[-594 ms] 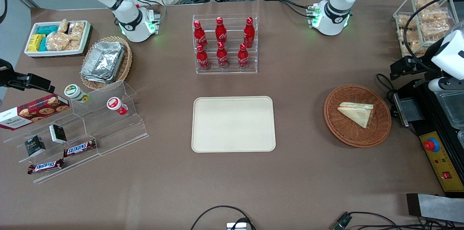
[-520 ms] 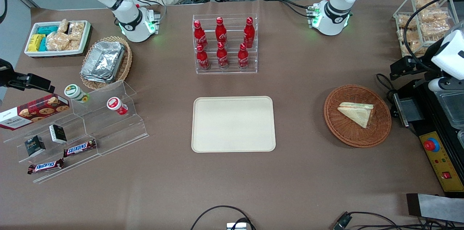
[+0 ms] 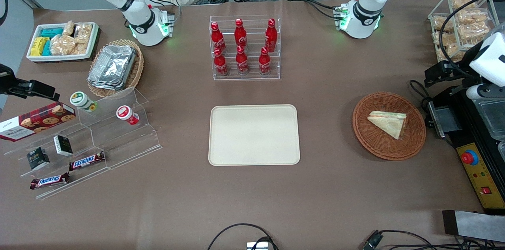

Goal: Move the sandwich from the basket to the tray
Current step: 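Move the left gripper over the wicker basket above the wrapped sandwich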

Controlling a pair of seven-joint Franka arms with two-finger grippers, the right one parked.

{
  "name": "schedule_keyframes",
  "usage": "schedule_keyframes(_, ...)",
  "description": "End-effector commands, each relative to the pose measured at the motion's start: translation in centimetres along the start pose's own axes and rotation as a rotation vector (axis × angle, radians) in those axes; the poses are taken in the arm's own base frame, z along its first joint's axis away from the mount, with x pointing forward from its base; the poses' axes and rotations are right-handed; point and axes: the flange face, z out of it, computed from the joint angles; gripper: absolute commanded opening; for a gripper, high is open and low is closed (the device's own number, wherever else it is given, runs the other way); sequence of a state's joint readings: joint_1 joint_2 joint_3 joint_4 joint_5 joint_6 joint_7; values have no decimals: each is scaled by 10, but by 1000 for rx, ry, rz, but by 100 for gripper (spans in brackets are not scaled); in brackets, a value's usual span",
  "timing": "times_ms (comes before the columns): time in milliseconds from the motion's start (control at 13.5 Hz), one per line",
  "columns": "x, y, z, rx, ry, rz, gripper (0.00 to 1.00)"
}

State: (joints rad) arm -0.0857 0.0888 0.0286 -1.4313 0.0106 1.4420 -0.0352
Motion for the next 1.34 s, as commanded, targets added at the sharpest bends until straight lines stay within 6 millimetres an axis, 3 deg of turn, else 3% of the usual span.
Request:
schedule_keyframes(0,8,3,7,-3,-9,-117,100)
schedule_keyframes(149,18,3,17,-7,6,-324,100)
schedule_keyframes(297,23,-3,36,-8,0,-376,100)
schedule_keyframes(446,28,-9,63,-15,2,-489,100)
schedule_keyframes(743,30,-43,121,-35,-9,-585,100)
schedule_keyframes(891,21,-61,155,-50,0,-627,100)
schedule_keyframes(1114,3,-66,204,-63,23,-707,100)
schedule_keyframes(1262,-3,-71,224,-71,24,-742,100)
